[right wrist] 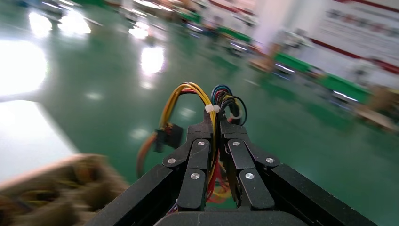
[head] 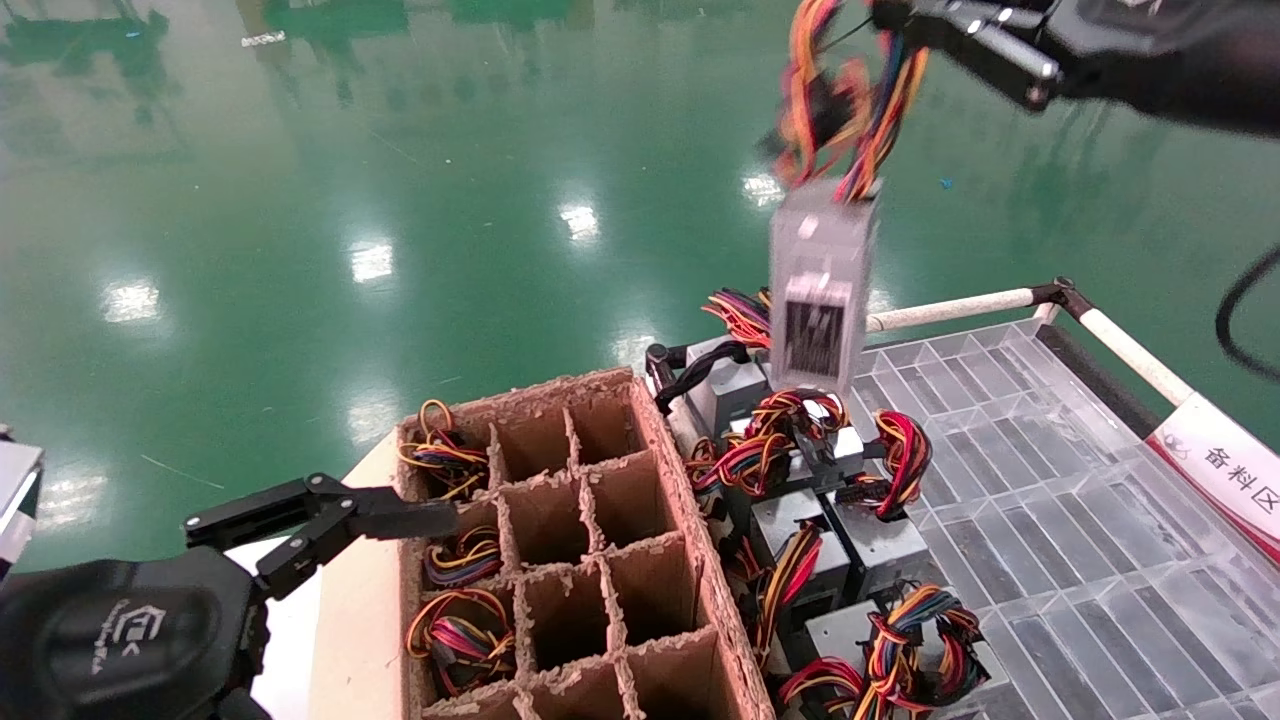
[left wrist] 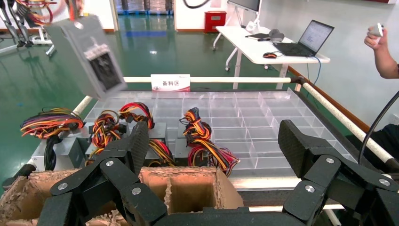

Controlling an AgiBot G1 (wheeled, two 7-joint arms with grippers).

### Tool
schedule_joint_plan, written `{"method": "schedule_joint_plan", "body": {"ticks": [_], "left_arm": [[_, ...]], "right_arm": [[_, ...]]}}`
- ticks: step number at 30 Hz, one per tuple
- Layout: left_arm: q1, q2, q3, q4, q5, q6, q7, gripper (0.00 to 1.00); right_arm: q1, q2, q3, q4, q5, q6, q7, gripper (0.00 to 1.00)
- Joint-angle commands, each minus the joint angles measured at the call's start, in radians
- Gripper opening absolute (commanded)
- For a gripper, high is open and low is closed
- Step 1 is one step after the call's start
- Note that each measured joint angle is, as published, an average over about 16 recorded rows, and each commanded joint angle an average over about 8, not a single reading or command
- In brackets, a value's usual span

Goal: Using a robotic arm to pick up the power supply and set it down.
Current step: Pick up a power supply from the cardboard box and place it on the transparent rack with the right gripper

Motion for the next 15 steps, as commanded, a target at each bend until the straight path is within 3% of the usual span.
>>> {"method": "schedule_joint_plan", "body": {"ticks": [1, 15], "left_arm": [[0.0, 0.0, 0.0, 0.0, 0.0, 0.0, 0.0, 1.0], [0.0, 0.0, 0.0, 0.0, 0.0, 0.0, 0.0, 1.0]], "right_arm": [[0.039, -0.016, -0.007, -0.067, -0.032, 0.055, -0.03, 0.0], [0.125, -0.147, -0.12, -0.255, -0.231, 0.351, -0.304, 0.0]]}}
